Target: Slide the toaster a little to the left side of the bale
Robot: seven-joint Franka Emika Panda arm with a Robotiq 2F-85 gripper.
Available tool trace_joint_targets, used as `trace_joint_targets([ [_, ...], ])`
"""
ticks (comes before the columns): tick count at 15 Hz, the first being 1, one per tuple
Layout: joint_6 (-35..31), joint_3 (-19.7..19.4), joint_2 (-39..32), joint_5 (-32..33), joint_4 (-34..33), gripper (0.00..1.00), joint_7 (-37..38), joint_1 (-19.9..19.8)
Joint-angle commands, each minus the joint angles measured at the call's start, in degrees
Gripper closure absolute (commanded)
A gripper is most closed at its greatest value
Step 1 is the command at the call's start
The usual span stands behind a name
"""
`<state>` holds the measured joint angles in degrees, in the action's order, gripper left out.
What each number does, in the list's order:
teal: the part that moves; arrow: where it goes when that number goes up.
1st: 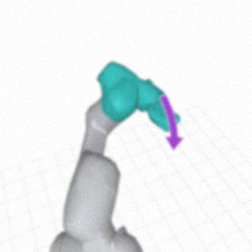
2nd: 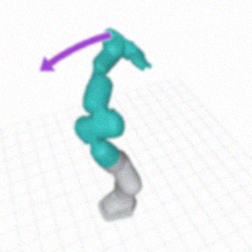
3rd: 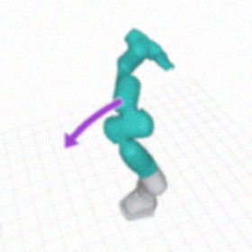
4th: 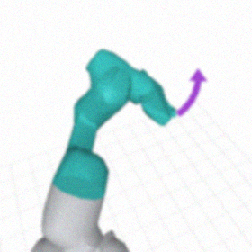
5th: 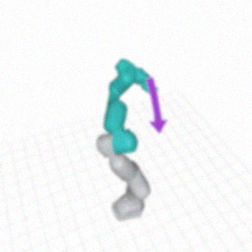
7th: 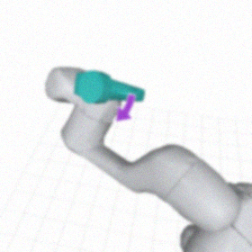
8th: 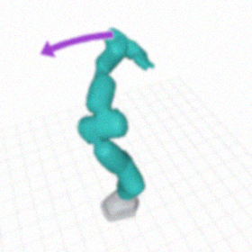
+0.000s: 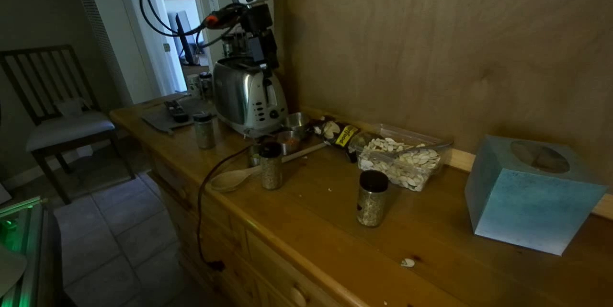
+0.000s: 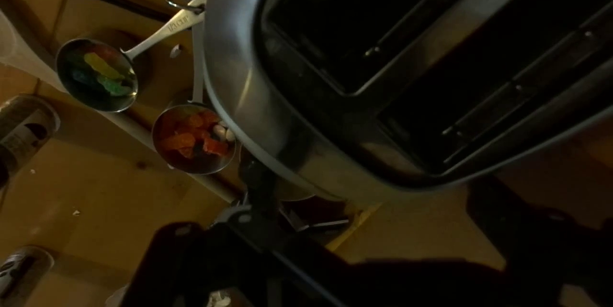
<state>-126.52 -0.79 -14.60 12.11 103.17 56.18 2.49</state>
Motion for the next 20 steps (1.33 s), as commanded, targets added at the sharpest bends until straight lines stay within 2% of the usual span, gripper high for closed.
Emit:
trace_joint_targets([
  [1, 4.8, 0.9, -0.3, -4.1, -0.4, 0.00, -2.4, 1.3],
  [11, 9.4, 1.6, -0.8, -5.7, -1.8, 0.00, -4.6, 2.1],
  [20, 14.6, 1.4, -4.9, -8.1, -7.2, 0.00, -3.3, 2.1],
])
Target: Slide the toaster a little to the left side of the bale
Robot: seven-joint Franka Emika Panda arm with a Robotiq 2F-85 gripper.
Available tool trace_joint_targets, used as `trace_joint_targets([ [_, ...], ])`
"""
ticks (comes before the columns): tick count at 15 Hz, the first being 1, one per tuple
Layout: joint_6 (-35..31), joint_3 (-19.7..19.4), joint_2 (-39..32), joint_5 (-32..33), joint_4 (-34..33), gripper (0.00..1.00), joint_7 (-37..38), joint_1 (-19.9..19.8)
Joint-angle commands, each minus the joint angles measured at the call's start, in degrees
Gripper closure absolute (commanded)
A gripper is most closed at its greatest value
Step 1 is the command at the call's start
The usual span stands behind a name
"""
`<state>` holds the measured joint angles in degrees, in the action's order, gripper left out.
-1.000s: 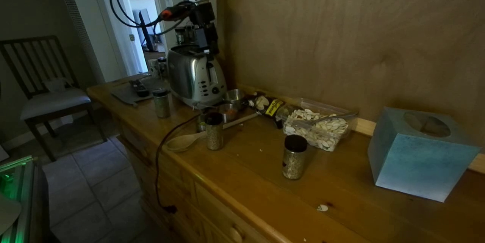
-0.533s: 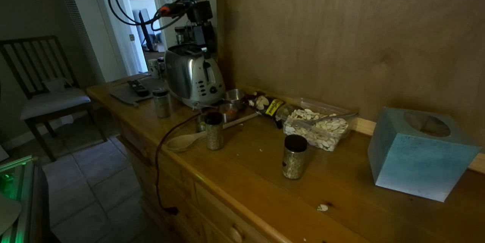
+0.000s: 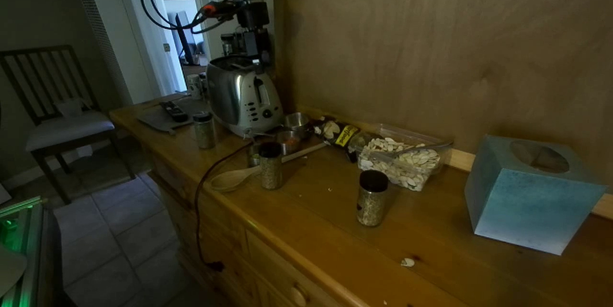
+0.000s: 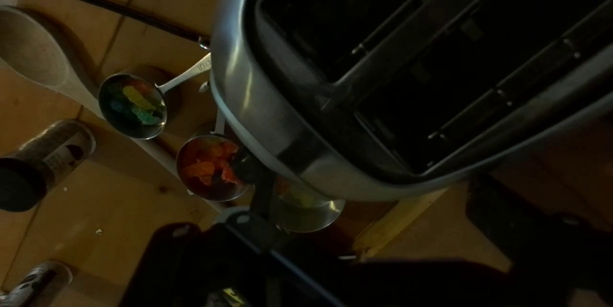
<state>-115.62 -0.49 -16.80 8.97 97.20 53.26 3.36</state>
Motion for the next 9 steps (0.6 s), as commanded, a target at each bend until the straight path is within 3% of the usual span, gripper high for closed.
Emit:
trace_joint_targets([
  [1, 4.9, 1.2, -3.1, -5.9, -2.0, 0.00, -0.8, 1.1],
  [9, 10.8, 1.2, -5.0, -10.1, -5.3, 0.00, -3.3, 0.8],
])
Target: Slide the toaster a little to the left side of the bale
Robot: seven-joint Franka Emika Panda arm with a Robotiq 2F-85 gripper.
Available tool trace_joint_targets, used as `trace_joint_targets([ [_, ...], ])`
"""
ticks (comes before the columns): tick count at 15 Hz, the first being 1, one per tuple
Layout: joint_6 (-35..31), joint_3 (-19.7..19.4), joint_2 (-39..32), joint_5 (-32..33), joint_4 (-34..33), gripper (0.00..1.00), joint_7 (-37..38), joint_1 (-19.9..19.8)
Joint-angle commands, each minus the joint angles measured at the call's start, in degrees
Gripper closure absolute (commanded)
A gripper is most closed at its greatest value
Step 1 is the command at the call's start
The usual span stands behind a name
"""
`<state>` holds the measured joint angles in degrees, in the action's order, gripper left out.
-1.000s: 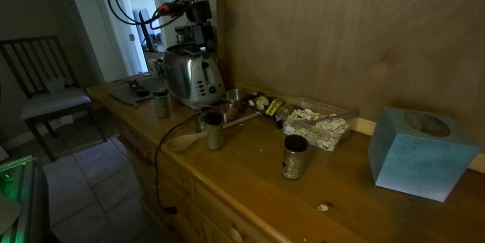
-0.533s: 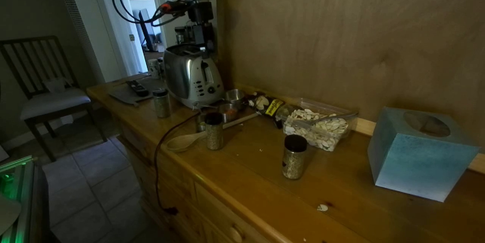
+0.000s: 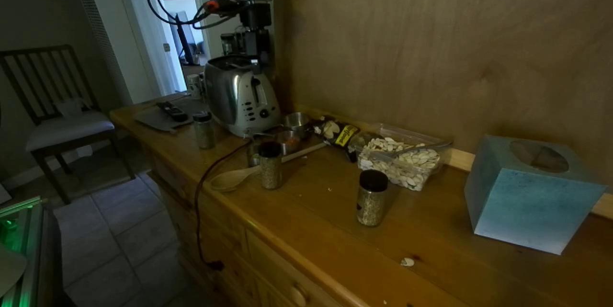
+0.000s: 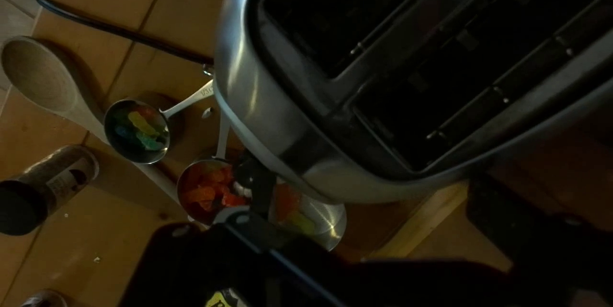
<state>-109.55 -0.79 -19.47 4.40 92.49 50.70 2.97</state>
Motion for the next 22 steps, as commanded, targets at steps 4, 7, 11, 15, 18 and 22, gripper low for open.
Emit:
trace_joint_targets([
  [4, 7.1, 1.5, -3.0, -6.2, -1.5, 0.00, -1.0, 1.4],
  [7, 8.7, 1.5, -3.4, -6.1, -1.8, 0.00, -1.0, 1.7],
  [11, 9.9, 1.8, -3.6, -6.5, -1.5, 0.00, -1.6, 1.8],
  [15, 7.3, 2.0, -3.2, -8.3, -1.3, 0.00, -1.4, 1.4],
  [18, 4.0, 1.9, -2.9, -10.3, -1.3, 0.00, -1.3, 0.9],
  [22, -0.9, 1.3, -3.1, -10.4, -0.8, 0.00, -0.8, 1.1],
])
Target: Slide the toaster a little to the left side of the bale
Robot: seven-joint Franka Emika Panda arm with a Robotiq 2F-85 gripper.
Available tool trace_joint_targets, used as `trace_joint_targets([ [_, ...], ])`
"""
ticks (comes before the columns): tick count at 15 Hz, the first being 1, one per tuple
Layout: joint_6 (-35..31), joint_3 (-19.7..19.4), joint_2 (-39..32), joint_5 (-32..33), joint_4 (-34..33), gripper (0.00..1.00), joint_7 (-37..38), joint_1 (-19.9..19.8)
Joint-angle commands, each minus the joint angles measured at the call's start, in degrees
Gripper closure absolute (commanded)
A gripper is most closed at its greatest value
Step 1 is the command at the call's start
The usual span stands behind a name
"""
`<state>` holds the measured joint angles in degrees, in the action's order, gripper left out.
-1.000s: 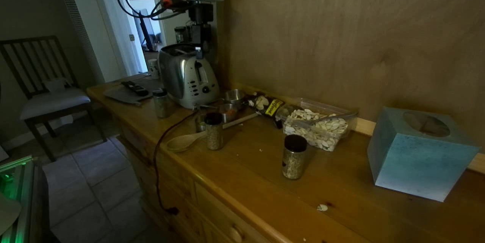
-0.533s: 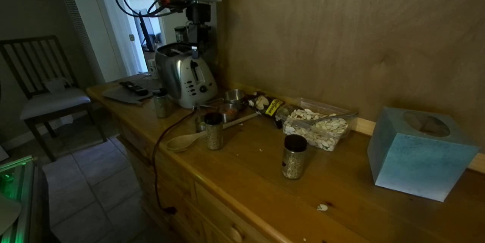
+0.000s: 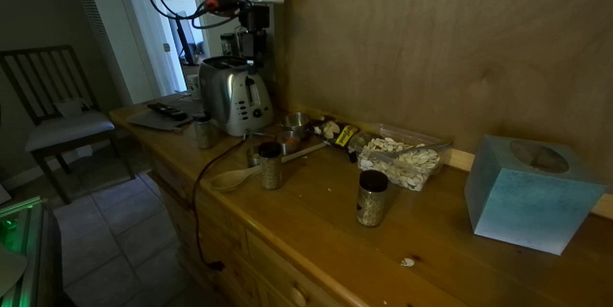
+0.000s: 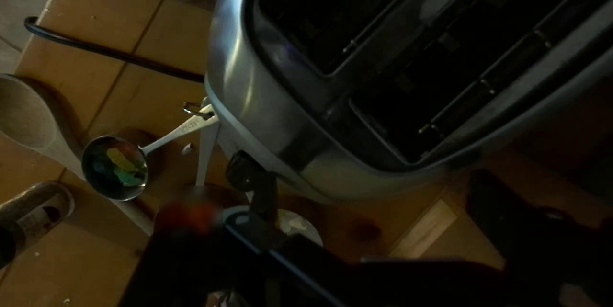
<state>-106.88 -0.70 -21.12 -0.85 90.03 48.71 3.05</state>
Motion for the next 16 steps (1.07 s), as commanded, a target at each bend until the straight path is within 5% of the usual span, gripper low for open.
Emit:
trace_joint_targets([
  [1, -3.9, 1.2, -1.7, -5.3, 1.8, 0.00, 1.0, 1.0],
  [16, 3.6, 1.8, -1.5, -4.4, 2.7, 0.00, -0.3, 1.9],
])
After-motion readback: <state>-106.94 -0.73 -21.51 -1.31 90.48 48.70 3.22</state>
